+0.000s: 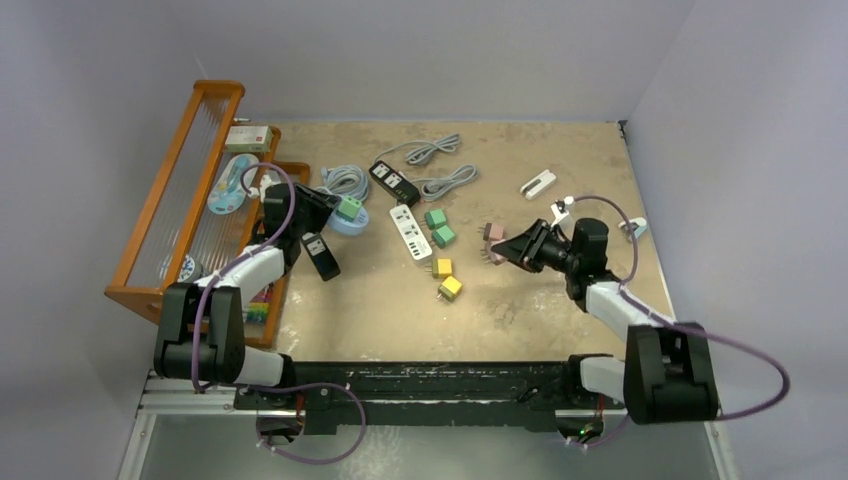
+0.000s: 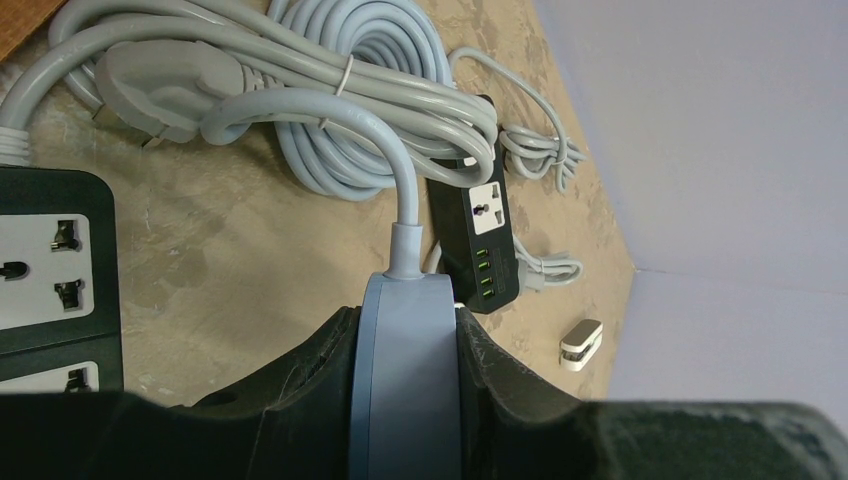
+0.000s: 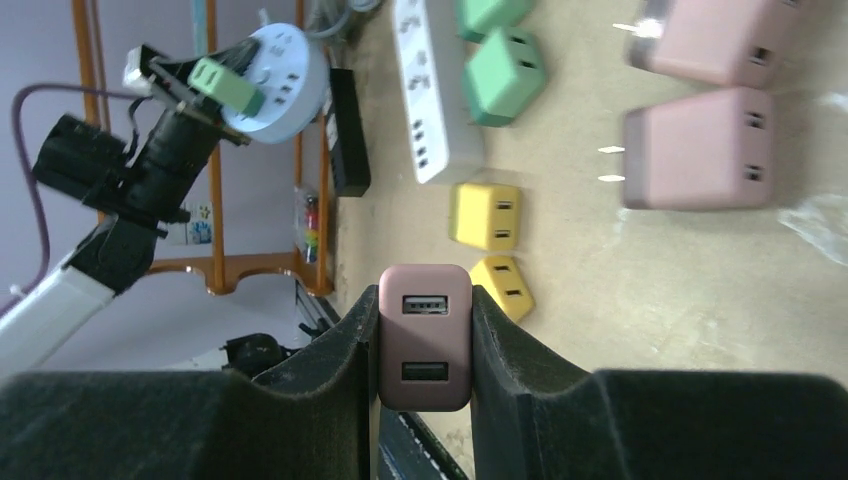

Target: Pull the plug off the socket

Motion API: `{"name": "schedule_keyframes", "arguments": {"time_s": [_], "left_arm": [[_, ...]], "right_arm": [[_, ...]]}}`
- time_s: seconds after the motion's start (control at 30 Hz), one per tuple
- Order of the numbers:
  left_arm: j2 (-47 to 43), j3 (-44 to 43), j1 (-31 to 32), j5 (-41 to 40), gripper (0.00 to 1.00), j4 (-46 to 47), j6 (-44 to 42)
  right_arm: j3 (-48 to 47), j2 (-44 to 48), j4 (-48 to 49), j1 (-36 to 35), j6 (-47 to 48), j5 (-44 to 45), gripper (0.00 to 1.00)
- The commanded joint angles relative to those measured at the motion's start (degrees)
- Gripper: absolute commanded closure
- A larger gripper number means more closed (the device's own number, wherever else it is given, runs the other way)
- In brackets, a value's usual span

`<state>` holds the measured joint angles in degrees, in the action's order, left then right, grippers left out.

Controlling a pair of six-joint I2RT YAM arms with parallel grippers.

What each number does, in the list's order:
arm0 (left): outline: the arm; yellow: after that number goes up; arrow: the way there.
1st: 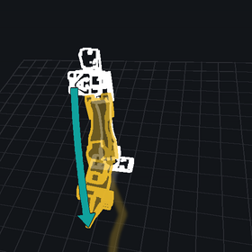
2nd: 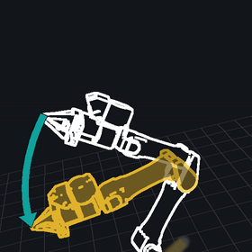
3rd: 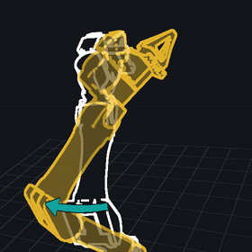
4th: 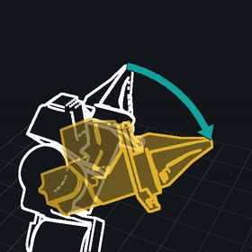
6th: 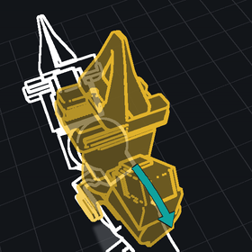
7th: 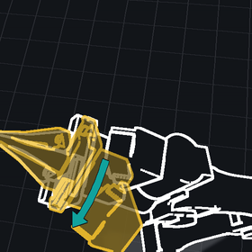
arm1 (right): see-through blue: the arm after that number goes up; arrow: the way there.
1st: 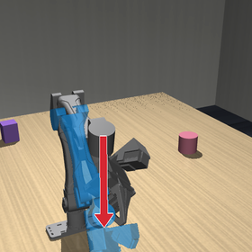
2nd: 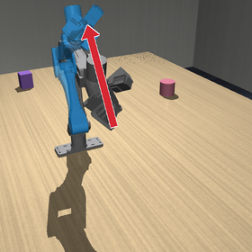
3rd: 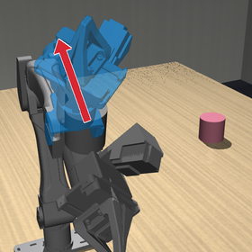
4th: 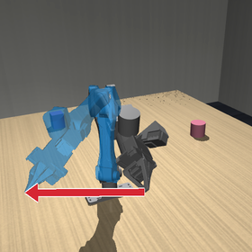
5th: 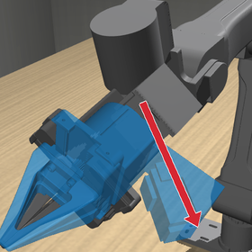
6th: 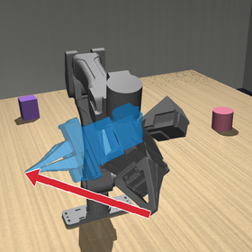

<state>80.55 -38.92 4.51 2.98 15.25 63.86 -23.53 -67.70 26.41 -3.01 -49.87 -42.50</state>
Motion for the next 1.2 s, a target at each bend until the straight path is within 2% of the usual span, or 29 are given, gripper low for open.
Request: {"name": "schedule_keyframes", "arguments": {"time_s": [0.0, 0.1, 0.23, 0.33, 0.43, 0.5, 0.6, 0.7, 0.8, 1.0, 1.1, 1.17], "left_arm": [[-0.18, -1.4, -1.51, -2.08, 1.0, 0.71, -0.92], [-0.82, -1.43, -1.53, -2.38, 1.0, 0.05, -1.24], [-1.12, -1.6, -1.52, -2.93, 1.0, -0.67, -1.93], [-0.63, -1.6, -1.53, -2.85, 1.0, -0.46, -1.75], [0.35, -1.77, -1.52, -2.4, 1.0, -0.05, -1.57], [0.86, -1.93, -1.53, -1.97, 1.0, 0.12, -1.48], [1.55, -1.95, -1.51, -1.4, 1.0, 0.43, -1.26], [1.6, -2.04, -1.45, -1.06, 1.0, 0.49, -1.24], [1.83, -2.11, -1.53, -1.12, 1.0, 0.42, -1.28], [1.72, -2.63, -1.53, -0.64, 1.0, 0.05, -1.74], [1.33, -4.53, -0.76, -1.27, 1.0, -1.29, -4.85], [0.23, -6.84, 0.89, -3.96, 1.0, -4.83, -7.97]], "right_arm": [[2.36, -9.86, 3.22, 3.95, -6.3, -6.0, 1.0], [5.16, -15.55, 11.45, 4.15, -11.05, -7.66, 1.0], [3.59, -18.06, 10.32, 4.15, -10.84, -7.2, 0.99], [1.84, -17.51, 6.41, 4.15, -8.95, -5.83, 0.8], [0.54, -17.29, 2.56, 4.15, -7.15, -4.28, 0.5], [0.08, -17.29, 0.83, 4.15, -6.66, -3.15, 0.33], [0.33, -17.43, 0.46, 4.16, -7.32, -2.32, 0.21], [1.02, -17.27, 2.19, 4.15, -8.58, -2.99, 0.19], [0.46, -15.57, -0.14, 4.27, -8.14, -1.42, 0.19], [-5.1, -2.01, -17.93, 4.59, -4.05, 15.7, 0.19], [-9.35, 5.93, -17.97, 4.68, 0.41, 22.15, 0.17], [-13.33, 7.29, -17.83, 4.68, 4.43, 25.7, 0.14]]}}
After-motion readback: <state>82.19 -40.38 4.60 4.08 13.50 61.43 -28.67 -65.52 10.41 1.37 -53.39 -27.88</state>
